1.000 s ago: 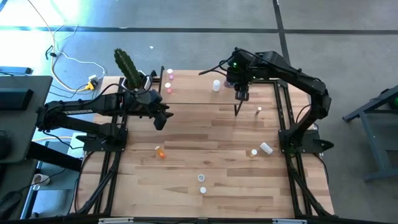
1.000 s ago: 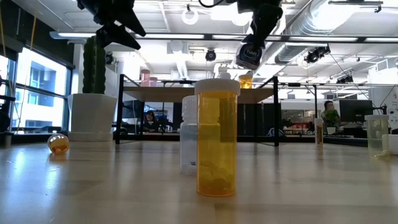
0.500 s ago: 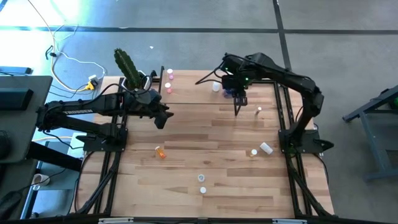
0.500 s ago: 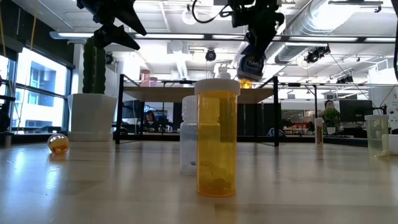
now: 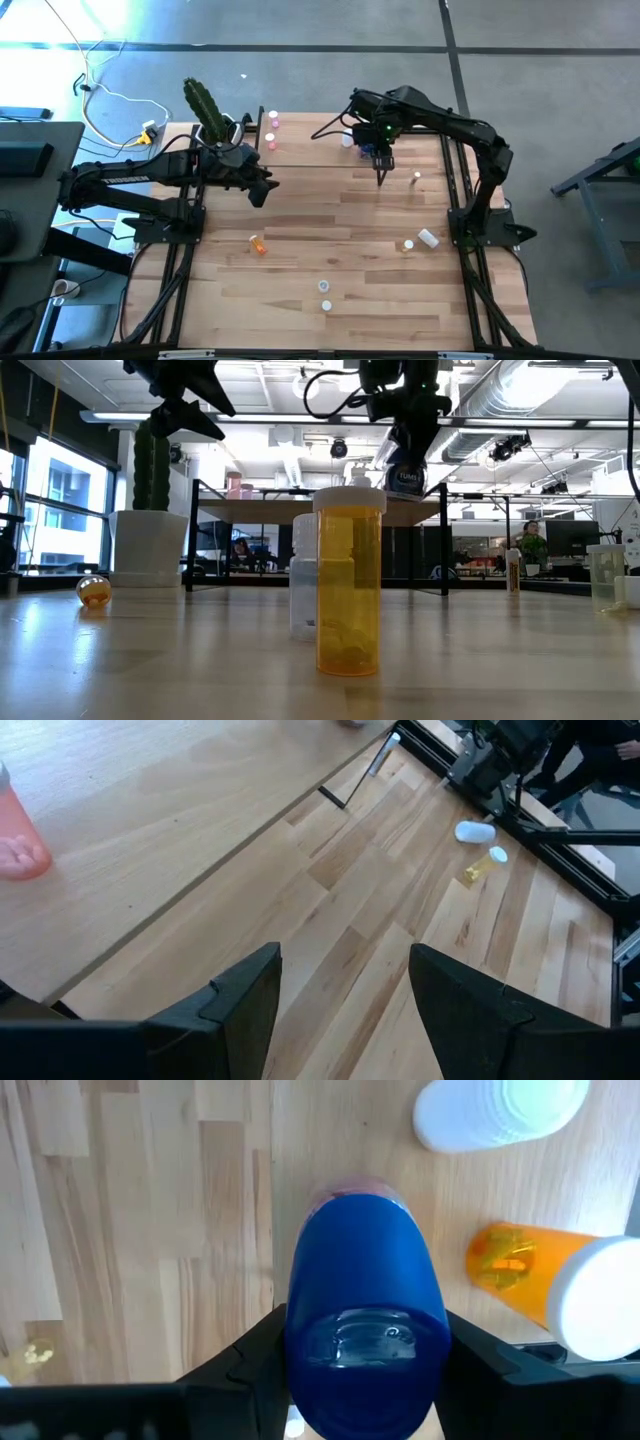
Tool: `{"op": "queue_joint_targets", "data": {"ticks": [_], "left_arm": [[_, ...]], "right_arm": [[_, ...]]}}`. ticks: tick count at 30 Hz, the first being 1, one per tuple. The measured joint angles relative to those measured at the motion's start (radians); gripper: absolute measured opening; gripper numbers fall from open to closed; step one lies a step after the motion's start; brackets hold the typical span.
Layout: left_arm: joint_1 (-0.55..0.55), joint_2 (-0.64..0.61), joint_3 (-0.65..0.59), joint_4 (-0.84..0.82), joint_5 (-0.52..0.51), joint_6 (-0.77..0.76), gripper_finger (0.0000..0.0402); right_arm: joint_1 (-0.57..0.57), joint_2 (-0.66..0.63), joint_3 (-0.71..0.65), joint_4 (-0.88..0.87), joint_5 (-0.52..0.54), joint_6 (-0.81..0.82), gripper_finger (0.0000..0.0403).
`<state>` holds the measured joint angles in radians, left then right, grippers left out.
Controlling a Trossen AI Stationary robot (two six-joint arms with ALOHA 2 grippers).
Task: Pick and place medicine bottles onto shelf by color
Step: Put the blue lid pill bottle on the shelf
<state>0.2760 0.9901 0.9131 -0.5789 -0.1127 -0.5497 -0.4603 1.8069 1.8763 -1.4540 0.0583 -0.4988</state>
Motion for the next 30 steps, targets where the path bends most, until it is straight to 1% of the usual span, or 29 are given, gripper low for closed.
{"op": "queue_joint_targets", "data": {"ticks": [3, 8, 12, 30], "left_arm": [[0.000, 0.000, 0.000, 0.000, 0.000, 0.002, 0.0209], [0.000, 0.000, 0.000, 0.000, 0.001, 0.003, 0.0209], [0.000, 0.000, 0.000, 0.000, 0.001, 0.003, 0.0209], [0.000, 0.000, 0.000, 0.000, 0.003, 0.022, 0.0209]], "right_arm": [[0.000, 0.001, 0.000, 0.000, 0.005, 0.000, 0.0181], [0.000, 0.003, 0.000, 0.007, 0.044, 0.000, 0.0216], [0.000, 0.004, 0.000, 0.011, 0.044, 0.000, 0.0236], [0.000, 0.003, 0.012, 0.029, 0.044, -0.007, 0.0240]]}}
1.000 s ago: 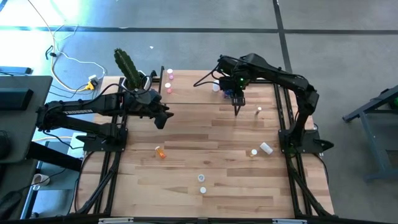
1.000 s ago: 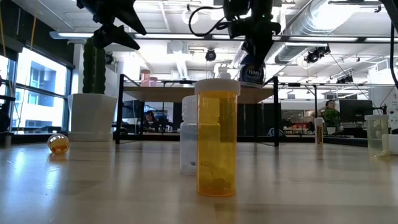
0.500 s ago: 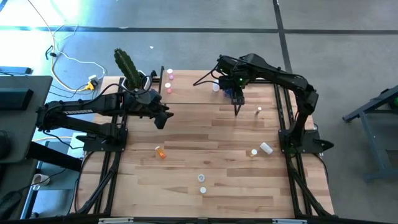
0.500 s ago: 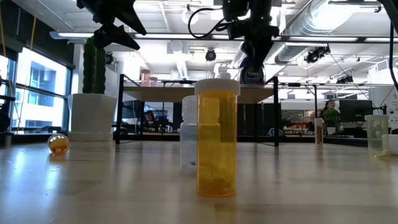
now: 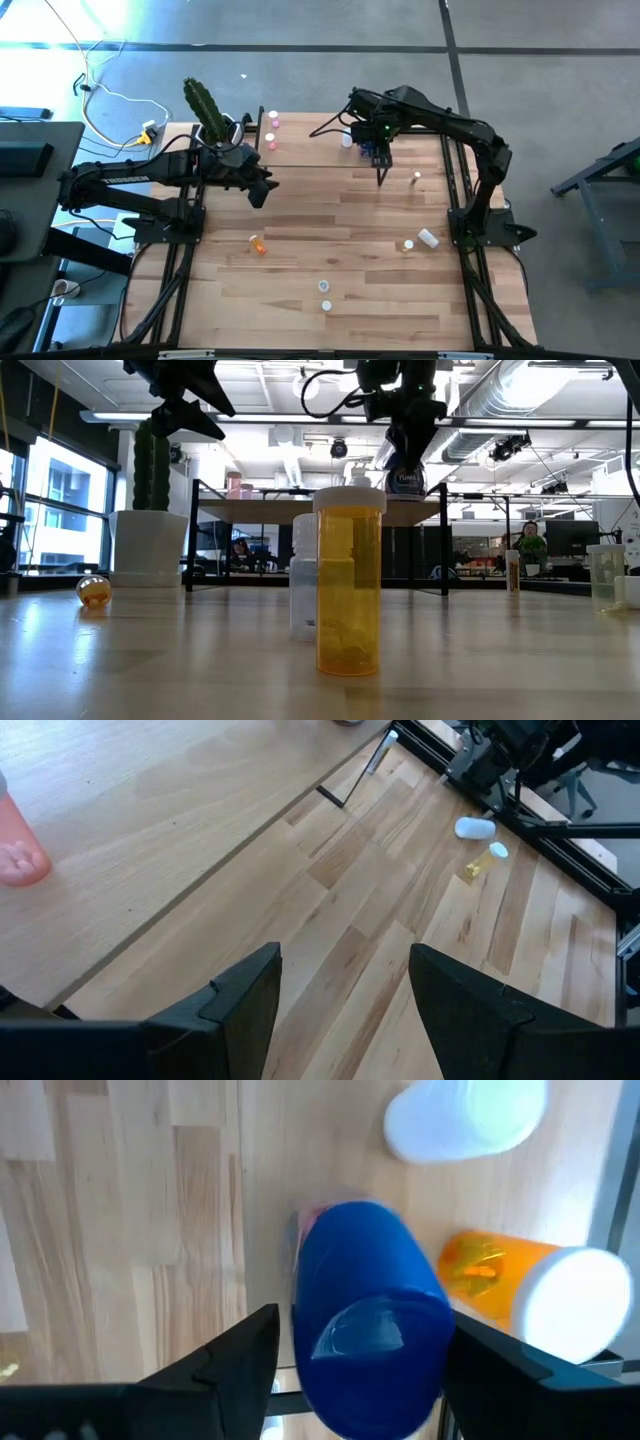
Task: Pick and place medicine bottles onto shelf by color
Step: Put the blue lid pill bottle on the shelf, then put the transparent pill bottle on the shelf
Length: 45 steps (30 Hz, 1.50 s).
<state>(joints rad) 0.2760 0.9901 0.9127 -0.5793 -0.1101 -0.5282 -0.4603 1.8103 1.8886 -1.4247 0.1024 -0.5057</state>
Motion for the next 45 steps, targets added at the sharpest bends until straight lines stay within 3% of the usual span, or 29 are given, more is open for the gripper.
{"op": "queue_joint_targets", "data": {"ticks": [17, 29, 33, 40, 45], "left_arm": [[0.000, -0.001, 0.000, -0.051, 0.023, -0.022, 0.0209], [-0.062, -0.001, 0.000, -0.136, 0.073, -0.125, 0.0209], [-0.127, -0.001, 0.000, -0.192, 0.032, -0.233, 0.0209], [-0.268, 0.003, 0.000, -0.325, -0.076, -0.600, 0.0209], [-0.358, 0.017, -0.001, -0.360, -0.115, -0.739, 0.0209]], "right_arm": [[0.000, 0.000, 0.179, -0.022, 0.000, 0.019, 0.0240], [0.002, 0.000, 0.311, -0.061, -0.005, 0.173, 0.0240], [0.009, -0.001, 0.344, -0.061, -0.006, 0.251, 0.0240], [0.037, -0.002, 0.356, -0.064, -0.008, 0.373, 0.0240], [0.075, -0.002, 0.356, -0.119, -0.008, 0.428, 0.0240]]}}
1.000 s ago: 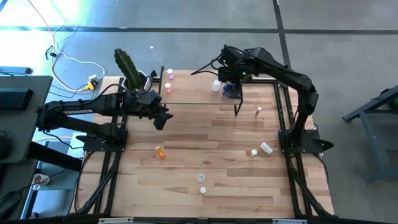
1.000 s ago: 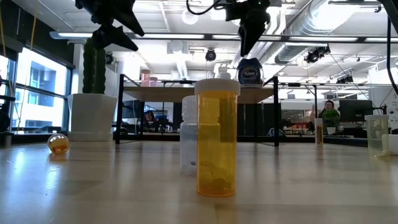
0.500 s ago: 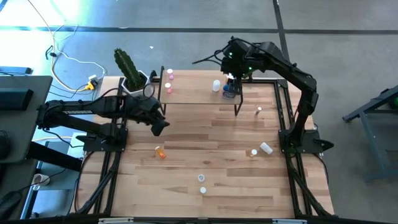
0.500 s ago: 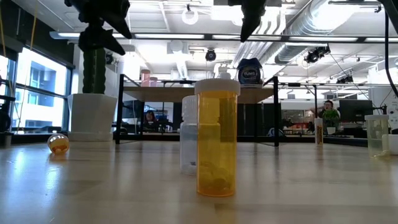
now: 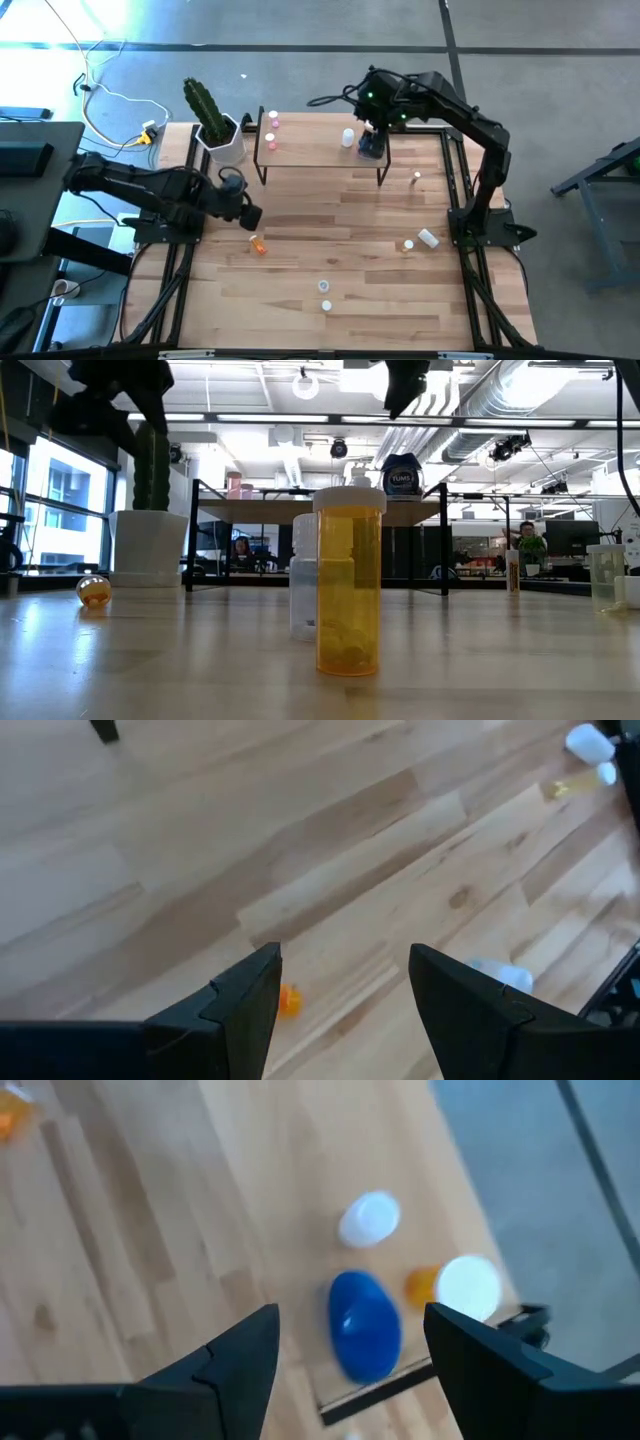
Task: Pick and place medicine bottles onto shelf by color
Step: Put the transparent pill bottle on the shelf
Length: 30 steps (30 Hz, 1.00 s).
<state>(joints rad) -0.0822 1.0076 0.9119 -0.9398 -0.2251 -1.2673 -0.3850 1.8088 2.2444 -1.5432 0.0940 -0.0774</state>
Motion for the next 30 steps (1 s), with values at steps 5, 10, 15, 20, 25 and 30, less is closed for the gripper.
{"op": "queue_joint_targets", "data": {"ticks": [5, 10, 15, 20, 25, 30], "left_arm": [[-0.058, 0.025, 0.000, -0.014, -0.007, -0.005, 0.0209], [-0.096, 0.030, 0.000, 0.050, -0.015, 0.054, 0.0209], [-0.132, 0.028, 0.000, 0.130, -0.042, 0.176, 0.0209], [-0.184, 0.024, 0.000, 0.229, -0.033, 0.312, 0.0209], [-0.214, 0.024, 0.000, 0.281, -0.033, 0.430, 0.0209], [-0.222, 0.024, 0.000, 0.296, -0.033, 0.493, 0.0209]], "right_arm": [[0.059, 0.000, 0.000, -0.028, -0.001, 0.027, 0.0240], [0.117, -0.004, 0.000, -0.028, -0.068, 0.056, 0.0240], [0.182, -0.004, 0.000, -0.027, -0.135, 0.108, 0.0240], [0.266, -0.004, 0.000, -0.001, -0.163, 0.179, 0.0240], [0.348, -0.004, 0.000, 0.073, -0.151, 0.246, 0.0240], [0.444, -0.004, 0.000, 0.121, -0.076, 0.212, 0.0240]]}}
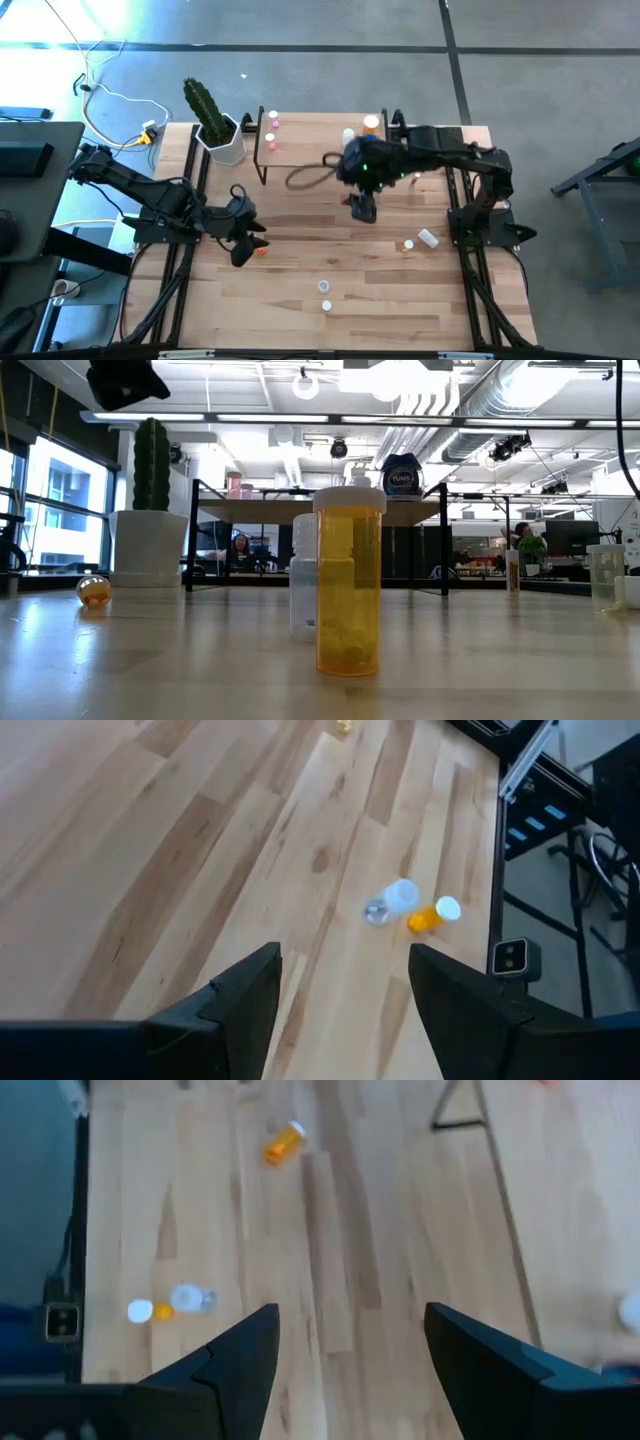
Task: Pick and place medicine bottles onto shelf by color
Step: Put the transparent pill bottle on the shelf
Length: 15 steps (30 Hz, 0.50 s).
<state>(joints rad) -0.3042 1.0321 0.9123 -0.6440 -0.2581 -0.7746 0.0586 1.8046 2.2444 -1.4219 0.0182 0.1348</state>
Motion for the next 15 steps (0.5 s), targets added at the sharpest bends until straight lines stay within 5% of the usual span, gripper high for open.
{"op": "queue_joint_targets", "data": {"ticks": [11, 15], "left_arm": [[-0.049, -0.005, 0.005, 0.017, 0.004, 0.019, 0.0209], [-0.067, -0.005, 0.008, 0.030, 0.004, 0.019, 0.0209]], "right_arm": [[0.216, -0.001, -0.011, 0.014, 0.219, 0.022, 0.0240], [0.243, -0.012, -0.142, 0.073, 0.239, 0.064, 0.0240]]}}
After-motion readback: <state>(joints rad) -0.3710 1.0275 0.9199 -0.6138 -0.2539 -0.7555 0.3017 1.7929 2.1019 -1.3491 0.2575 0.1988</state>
